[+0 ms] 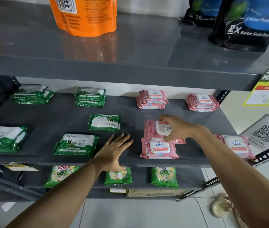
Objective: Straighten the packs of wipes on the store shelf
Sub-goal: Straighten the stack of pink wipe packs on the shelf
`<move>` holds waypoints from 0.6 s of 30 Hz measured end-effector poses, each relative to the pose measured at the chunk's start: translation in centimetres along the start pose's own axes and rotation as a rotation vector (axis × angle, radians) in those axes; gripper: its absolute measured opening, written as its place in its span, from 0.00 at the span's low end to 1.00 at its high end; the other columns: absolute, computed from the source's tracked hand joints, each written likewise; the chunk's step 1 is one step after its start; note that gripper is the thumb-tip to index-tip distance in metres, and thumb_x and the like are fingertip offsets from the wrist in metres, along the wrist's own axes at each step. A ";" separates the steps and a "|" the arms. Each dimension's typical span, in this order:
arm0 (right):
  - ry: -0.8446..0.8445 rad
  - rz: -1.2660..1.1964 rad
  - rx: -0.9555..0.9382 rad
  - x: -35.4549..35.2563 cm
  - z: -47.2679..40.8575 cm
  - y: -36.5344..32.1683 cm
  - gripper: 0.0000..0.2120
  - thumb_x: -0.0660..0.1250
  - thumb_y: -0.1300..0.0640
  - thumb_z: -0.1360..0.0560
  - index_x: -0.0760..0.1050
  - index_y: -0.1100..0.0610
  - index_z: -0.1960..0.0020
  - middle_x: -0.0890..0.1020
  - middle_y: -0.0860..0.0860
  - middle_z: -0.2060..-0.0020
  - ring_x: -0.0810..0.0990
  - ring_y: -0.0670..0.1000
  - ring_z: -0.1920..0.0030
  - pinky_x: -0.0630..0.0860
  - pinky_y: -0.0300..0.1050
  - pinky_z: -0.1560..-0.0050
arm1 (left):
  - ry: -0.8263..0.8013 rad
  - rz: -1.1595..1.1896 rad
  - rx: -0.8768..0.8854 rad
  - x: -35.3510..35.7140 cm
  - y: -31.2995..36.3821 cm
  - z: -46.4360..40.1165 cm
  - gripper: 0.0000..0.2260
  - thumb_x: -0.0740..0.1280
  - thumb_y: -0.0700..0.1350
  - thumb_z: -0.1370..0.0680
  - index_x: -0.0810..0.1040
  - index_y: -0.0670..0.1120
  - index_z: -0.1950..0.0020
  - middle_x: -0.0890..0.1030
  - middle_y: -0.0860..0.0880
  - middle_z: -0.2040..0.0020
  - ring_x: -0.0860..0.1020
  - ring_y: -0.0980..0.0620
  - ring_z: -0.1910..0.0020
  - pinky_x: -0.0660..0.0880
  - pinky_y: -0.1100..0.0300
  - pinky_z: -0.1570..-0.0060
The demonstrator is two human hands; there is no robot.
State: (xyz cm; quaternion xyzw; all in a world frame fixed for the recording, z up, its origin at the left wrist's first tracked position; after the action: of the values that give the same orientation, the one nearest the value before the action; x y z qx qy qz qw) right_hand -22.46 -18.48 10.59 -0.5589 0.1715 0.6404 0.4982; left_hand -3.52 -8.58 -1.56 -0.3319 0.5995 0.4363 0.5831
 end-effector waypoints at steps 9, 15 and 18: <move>-0.020 0.126 0.002 4.6 2.2 -1.6 0.41 0.76 0.50 0.37 0.60 0.50 0.29 0.70 0.49 0.31 0.67 0.54 0.32 0.64 0.55 0.31 | 0.012 -0.013 0.000 0.0 0.0 0.2 0.50 0.68 0.67 0.33 0.41 0.56 0.22 0.41 0.53 0.20 0.40 0.52 0.22 0.37 0.46 0.25; 0.051 -0.011 0.019 3.5 3.6 -2.5 0.48 0.75 0.40 0.36 0.53 0.47 0.25 0.62 0.49 0.25 0.61 0.55 0.26 0.59 0.60 0.28 | 0.003 -0.023 -0.006 0.2 -0.1 0.3 0.50 0.68 0.67 0.33 0.40 0.56 0.22 0.40 0.53 0.20 0.39 0.52 0.23 0.36 0.47 0.25; 0.417 -0.104 0.121 0.8 5.3 -3.1 0.38 0.69 0.37 0.31 0.62 0.52 0.28 0.73 0.54 0.33 0.73 0.58 0.35 0.73 0.56 0.39 | -0.015 -0.053 -0.017 0.3 -0.3 0.0 0.50 0.67 0.68 0.33 0.39 0.57 0.22 0.39 0.53 0.21 0.39 0.53 0.23 0.34 0.49 0.26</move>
State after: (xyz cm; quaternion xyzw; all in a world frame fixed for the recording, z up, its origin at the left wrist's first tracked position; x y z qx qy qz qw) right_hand -22.67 -12.57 12.63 -0.6564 0.2795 0.4730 0.5170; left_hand -3.32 -8.66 -1.89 -0.3493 0.5823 0.4283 0.5962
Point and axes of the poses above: each hand's wrist, its own z-axis away from the middle knuckle, its own x-axis out of the palm, y = z × x, the point moved 9 cm from there along -z, towards the middle knuckle
